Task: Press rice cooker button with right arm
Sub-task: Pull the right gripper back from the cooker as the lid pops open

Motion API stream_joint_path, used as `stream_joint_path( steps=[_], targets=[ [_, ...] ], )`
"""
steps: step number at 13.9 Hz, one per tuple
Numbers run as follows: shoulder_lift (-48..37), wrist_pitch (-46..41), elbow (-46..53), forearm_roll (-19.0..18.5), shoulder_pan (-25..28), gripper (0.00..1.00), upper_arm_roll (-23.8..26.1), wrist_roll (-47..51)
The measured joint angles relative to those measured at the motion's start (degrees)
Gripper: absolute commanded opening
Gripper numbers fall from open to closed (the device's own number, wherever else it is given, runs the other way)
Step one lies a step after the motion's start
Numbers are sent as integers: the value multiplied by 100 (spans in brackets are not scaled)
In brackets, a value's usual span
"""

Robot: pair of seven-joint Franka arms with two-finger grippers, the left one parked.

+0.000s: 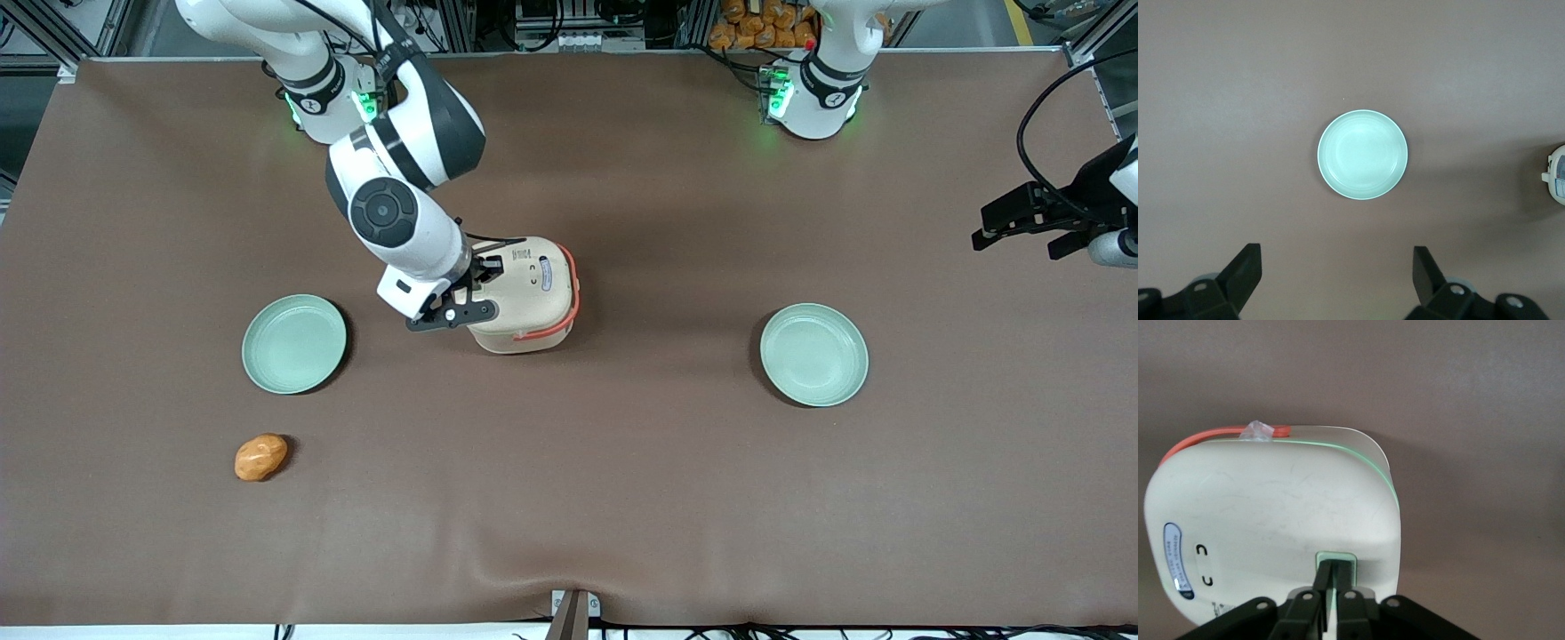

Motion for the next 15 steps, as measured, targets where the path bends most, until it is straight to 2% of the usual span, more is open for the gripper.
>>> stream_joint_path(
  steps=[2, 3, 7, 11, 15],
  targets=[
    [-148, -253, 108, 0, -1, 49, -13, -2],
    [-225, -409, 165, 0, -2, 68, -15, -2],
    [-611, -1215, 649, 0, -113, 100, -39, -2],
    [-1160, -1602, 1135, 1, -507, 100, -52, -3],
    [-1540, -1907, 1148, -13, -1281, 100, 17, -50]
  ],
)
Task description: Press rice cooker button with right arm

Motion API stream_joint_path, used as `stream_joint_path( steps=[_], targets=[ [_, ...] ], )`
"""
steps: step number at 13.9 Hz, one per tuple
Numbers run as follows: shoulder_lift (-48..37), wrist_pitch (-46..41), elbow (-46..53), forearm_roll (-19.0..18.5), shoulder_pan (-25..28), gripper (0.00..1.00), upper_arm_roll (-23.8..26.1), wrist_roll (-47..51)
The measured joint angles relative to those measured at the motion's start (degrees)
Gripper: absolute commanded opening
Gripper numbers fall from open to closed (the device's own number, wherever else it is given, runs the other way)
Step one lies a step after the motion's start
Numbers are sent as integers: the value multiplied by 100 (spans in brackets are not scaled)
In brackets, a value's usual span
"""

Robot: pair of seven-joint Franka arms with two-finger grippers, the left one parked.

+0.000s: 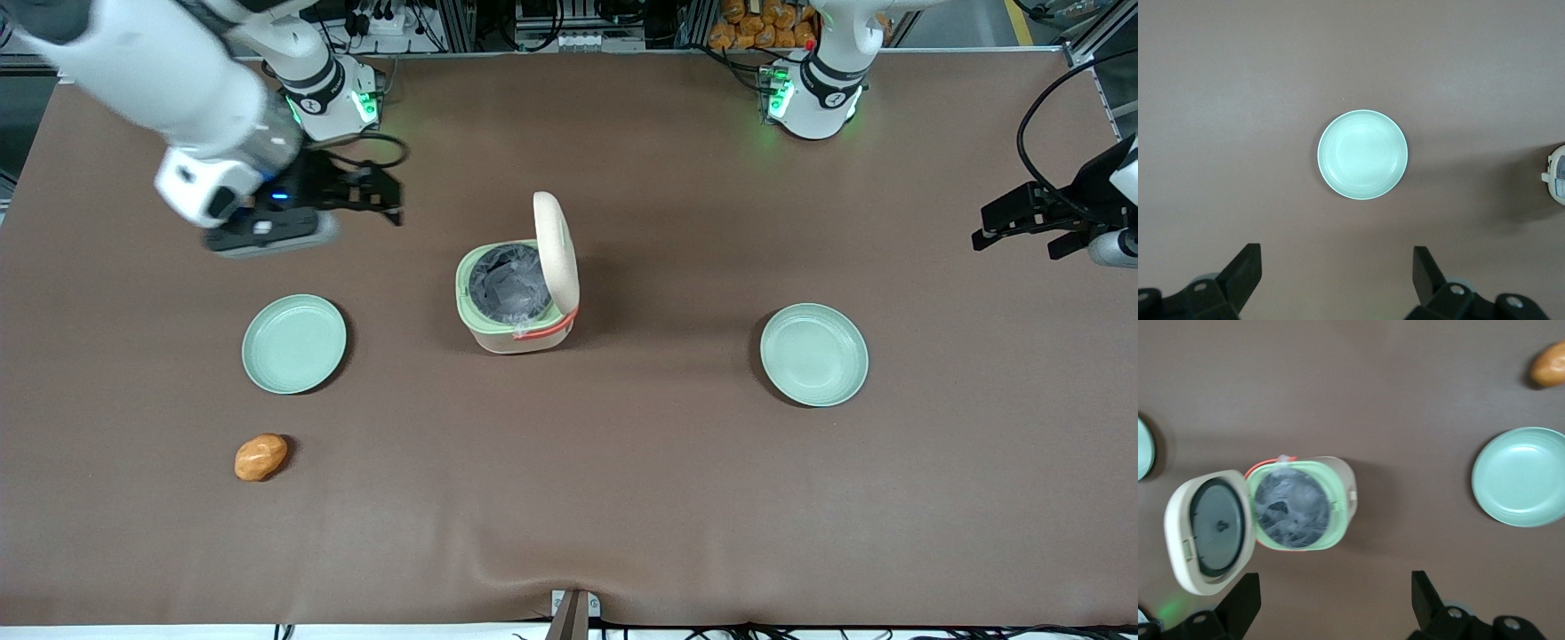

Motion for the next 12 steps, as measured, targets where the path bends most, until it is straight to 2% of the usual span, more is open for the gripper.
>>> stream_joint_path(
  steps=[1, 3, 5, 12],
  targets=[
    [-46, -103, 0, -65, -340, 100, 151, -110],
    [-129, -209, 1, -499, -1066, 100, 540, -491],
    [-213, -258, 1, -768, -1475, 100, 696, -658],
    [-285, -672, -15, -849, -2553, 100, 732, -1859]
  ],
)
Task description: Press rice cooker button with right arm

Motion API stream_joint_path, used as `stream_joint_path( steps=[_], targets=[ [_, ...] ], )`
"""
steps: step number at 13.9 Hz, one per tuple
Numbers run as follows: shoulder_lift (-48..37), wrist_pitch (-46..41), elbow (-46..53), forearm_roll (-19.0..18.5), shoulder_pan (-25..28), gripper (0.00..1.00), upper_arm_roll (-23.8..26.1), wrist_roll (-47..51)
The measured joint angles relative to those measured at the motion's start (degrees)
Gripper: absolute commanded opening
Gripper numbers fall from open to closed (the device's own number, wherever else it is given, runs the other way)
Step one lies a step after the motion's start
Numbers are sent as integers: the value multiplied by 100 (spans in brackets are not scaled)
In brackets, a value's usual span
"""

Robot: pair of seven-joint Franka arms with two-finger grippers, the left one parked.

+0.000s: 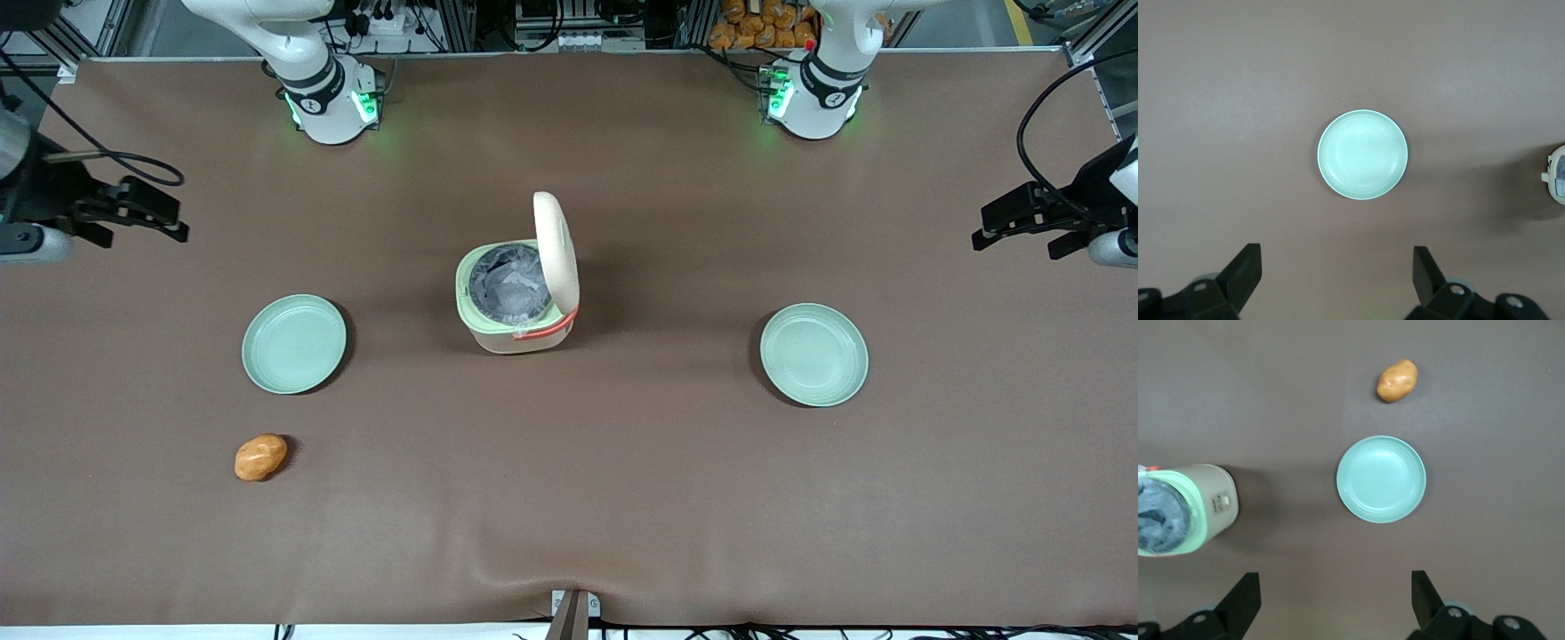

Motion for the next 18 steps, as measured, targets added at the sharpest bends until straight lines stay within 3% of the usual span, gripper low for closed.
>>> stream_joint_path(
  steps=[4, 8, 18],
  targets=[
    [-8, -171, -2, -383, -44, 100, -33, -125],
    [-25, -176, 1, -400, -51, 100, -282, -270],
    [-64, -511, 138, -404, -66, 100, -318, -302]
  ],
)
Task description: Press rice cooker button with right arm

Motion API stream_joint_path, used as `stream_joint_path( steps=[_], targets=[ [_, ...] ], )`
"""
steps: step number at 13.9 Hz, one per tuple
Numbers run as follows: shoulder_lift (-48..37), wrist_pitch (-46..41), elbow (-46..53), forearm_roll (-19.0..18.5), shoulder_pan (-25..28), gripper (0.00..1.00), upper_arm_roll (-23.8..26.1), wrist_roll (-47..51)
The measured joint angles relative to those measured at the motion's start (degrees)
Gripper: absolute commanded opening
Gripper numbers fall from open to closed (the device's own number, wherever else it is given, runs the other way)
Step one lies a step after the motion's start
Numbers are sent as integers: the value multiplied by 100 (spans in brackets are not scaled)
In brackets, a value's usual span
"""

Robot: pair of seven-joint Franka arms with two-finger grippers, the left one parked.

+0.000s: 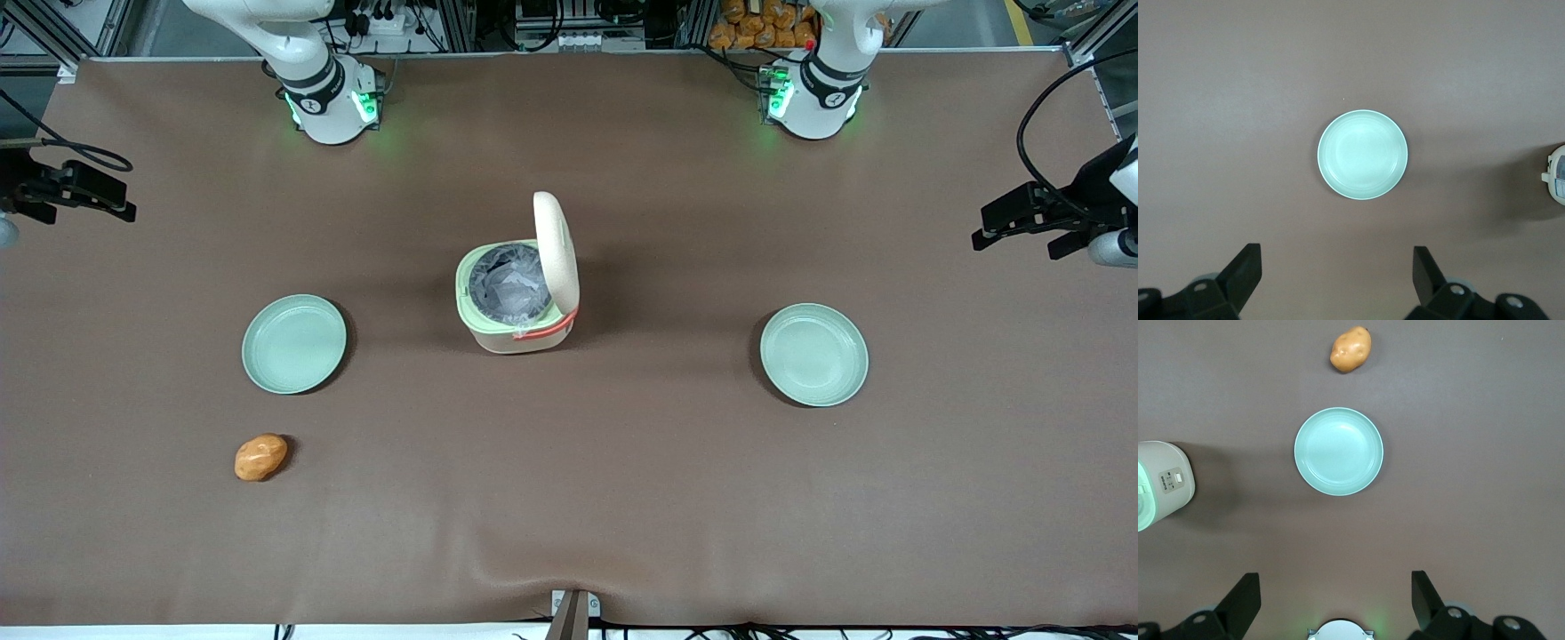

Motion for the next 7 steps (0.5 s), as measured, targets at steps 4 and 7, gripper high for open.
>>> stream_joint_path(
  steps=[4, 7],
  targets=[
    [-29, -89, 83, 0, 0, 100, 2, -5],
    [-29, -147, 85, 0, 0, 100, 2, -7]
  ],
)
